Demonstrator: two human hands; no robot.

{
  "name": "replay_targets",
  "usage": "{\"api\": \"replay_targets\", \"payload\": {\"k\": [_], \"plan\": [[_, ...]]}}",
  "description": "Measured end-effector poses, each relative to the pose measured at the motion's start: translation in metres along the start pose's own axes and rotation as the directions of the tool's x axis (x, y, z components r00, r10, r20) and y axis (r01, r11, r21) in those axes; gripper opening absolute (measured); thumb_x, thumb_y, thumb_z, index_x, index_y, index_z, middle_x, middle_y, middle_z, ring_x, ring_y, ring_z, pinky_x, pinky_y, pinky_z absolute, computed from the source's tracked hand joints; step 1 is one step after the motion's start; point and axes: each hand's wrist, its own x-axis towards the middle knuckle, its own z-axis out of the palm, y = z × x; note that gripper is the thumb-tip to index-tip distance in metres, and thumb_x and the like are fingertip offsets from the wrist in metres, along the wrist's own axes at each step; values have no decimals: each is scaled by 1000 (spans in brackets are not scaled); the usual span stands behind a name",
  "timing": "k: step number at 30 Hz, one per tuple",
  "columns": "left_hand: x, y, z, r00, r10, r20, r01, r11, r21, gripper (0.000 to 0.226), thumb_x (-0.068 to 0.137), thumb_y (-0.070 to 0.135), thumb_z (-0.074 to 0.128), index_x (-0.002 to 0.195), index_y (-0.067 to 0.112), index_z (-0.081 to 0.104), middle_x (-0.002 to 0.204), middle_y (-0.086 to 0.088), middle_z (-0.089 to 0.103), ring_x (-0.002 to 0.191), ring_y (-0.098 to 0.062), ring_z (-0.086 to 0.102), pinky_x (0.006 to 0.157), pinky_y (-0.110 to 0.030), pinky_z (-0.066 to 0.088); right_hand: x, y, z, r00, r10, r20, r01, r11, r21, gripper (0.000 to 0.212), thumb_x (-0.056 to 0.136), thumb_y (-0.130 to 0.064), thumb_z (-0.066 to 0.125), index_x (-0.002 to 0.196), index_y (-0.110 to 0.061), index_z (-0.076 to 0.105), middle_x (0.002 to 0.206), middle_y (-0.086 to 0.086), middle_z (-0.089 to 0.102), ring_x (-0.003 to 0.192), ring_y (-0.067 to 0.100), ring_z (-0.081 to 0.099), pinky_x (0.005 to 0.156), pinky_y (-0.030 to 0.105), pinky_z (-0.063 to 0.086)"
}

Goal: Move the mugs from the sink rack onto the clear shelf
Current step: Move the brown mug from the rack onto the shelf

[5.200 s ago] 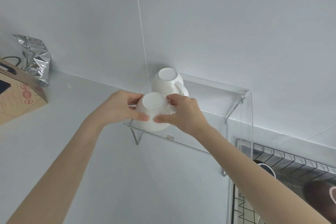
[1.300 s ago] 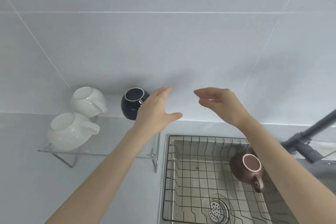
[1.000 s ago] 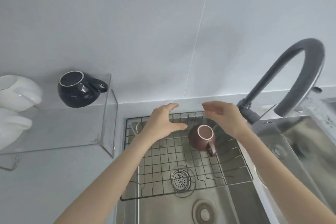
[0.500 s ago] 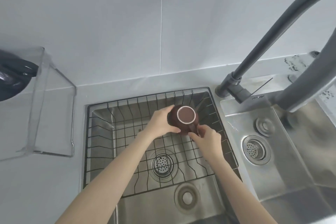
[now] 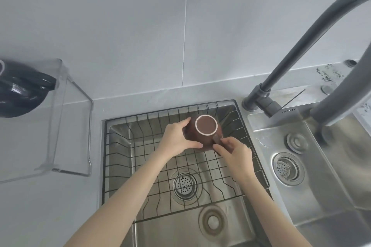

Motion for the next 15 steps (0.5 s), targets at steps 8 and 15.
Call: {"api": "replay_targets", "payload": {"k": [8,15], "plan": [[-89,55,-106,942,123,-311,-119,992,31,72,49,30,86,114,12,58,101,-4,71,94,-19,65,90,-36,51,-48,-119,-19,942,-320,101,315,947,65,9,77,-21,69,85,-17,67,75,-5,72,74,2,64,61,3,44],[-172,52,-199,872,91,-480,-101,995,5,61,40,40,80,96,22,66,92,2,74,90,-15,67,86,-41,54,-104,-212,10,827,-515,223,491,857,159,6,75,-17,68,76,-11,67,66,4,73,59,8,61,56,8,44]]}}
